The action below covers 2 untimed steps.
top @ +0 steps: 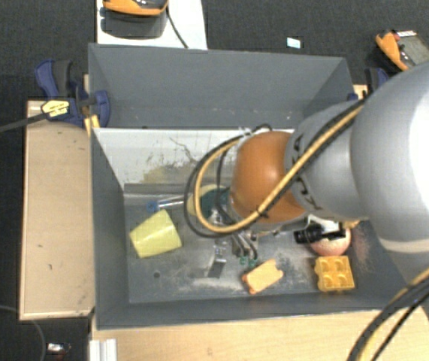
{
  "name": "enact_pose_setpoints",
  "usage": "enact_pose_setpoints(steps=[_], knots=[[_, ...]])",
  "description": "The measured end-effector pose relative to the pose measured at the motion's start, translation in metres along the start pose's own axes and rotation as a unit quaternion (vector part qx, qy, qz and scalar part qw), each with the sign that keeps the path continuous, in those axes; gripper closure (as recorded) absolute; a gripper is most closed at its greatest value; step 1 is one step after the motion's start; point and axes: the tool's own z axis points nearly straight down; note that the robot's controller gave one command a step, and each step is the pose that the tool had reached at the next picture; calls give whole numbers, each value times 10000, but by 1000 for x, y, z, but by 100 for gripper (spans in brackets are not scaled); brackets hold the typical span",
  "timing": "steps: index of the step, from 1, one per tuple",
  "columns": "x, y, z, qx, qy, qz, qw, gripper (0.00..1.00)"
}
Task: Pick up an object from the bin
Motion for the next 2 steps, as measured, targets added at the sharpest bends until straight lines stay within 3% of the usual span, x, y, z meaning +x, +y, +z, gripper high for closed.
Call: enact_pose_setpoints(steps=[1,2], knots=[[15,-22,4,-1,-7,-365,9993,0],[23,-21,5,-4,-4,-647,9979,0]])
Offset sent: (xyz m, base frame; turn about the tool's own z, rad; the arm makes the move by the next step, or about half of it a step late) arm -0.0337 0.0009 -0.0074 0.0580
